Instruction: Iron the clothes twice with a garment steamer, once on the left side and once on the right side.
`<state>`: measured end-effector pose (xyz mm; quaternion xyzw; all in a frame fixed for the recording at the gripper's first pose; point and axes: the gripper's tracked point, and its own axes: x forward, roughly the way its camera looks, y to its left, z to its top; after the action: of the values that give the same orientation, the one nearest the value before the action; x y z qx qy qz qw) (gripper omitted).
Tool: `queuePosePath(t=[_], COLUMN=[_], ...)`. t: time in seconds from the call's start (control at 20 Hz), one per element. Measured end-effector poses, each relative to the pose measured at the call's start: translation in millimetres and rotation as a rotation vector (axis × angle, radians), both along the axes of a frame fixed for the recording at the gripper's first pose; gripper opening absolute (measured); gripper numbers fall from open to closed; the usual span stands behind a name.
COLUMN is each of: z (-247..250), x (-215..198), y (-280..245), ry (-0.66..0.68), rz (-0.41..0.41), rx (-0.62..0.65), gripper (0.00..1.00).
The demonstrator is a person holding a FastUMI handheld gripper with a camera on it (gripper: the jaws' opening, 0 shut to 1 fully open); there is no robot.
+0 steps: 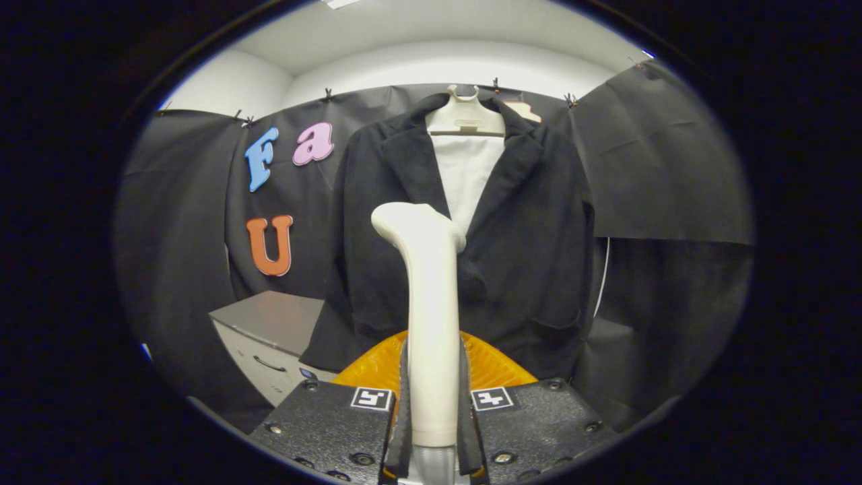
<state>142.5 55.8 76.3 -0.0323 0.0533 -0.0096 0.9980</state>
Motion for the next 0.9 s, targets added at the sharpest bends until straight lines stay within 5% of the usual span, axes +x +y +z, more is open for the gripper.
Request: queuePosePath(t=[0.9], z=[-191.3], x=[-34.5], y=[-27.9], ry=[0.191], rz=[-0.071], rx=[-0.034], gripper=[0.30])
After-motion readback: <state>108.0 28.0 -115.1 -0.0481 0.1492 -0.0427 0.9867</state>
